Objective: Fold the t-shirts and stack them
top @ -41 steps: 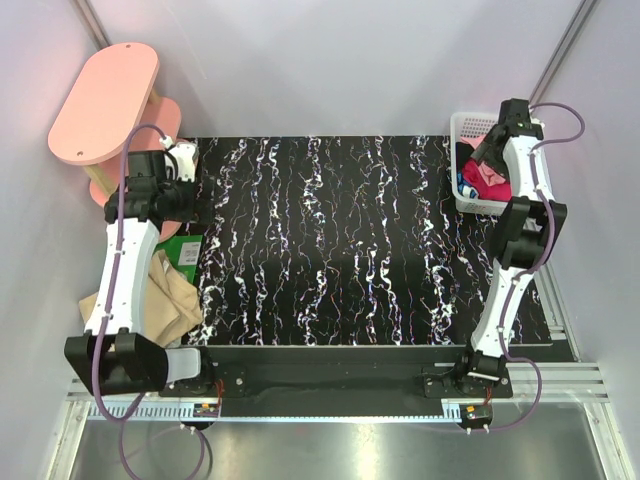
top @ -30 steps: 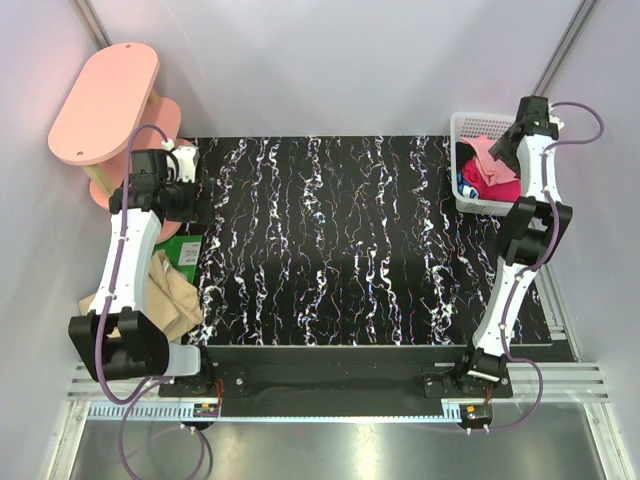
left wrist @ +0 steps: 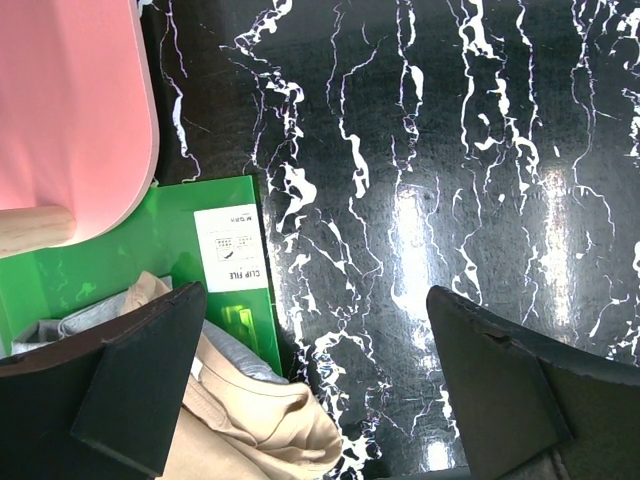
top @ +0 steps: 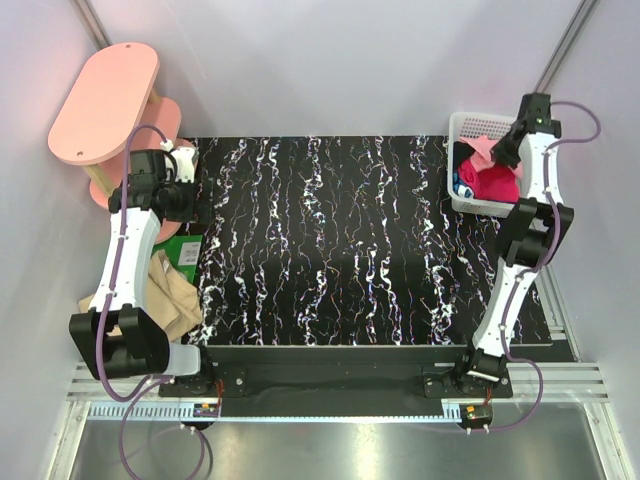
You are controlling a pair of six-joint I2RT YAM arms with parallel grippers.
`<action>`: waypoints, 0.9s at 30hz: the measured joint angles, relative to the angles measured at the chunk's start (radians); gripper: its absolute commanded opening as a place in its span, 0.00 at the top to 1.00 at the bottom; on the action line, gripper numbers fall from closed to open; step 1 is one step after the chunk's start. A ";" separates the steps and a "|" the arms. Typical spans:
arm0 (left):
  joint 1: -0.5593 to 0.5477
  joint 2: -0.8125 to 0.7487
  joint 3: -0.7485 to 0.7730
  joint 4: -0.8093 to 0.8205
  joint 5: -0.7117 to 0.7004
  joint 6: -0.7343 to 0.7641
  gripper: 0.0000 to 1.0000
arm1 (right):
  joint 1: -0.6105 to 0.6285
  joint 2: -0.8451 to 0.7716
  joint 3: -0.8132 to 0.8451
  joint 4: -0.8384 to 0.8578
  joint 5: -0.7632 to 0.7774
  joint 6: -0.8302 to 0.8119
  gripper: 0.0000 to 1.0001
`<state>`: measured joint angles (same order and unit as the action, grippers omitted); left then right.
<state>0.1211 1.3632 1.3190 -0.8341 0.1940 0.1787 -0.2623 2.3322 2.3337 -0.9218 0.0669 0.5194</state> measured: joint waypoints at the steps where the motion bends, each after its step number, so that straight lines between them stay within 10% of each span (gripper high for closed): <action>1: 0.000 -0.001 0.000 0.000 0.002 -0.002 0.01 | 0.007 -0.027 0.009 -0.003 -0.006 -0.001 1.00; 14: 0.000 -0.155 -0.011 -0.004 0.016 -0.021 0.01 | 0.414 -0.637 0.053 0.016 -0.166 -0.083 1.00; 27: 0.000 -0.231 -0.024 -0.058 0.051 -0.040 0.01 | 0.565 -0.873 -0.515 0.076 -0.371 -0.101 1.00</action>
<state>0.1211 1.1320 1.2945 -0.8921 0.2451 0.1383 0.3023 1.4593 1.8187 -0.8455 -0.3042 0.4179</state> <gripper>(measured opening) 0.985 0.022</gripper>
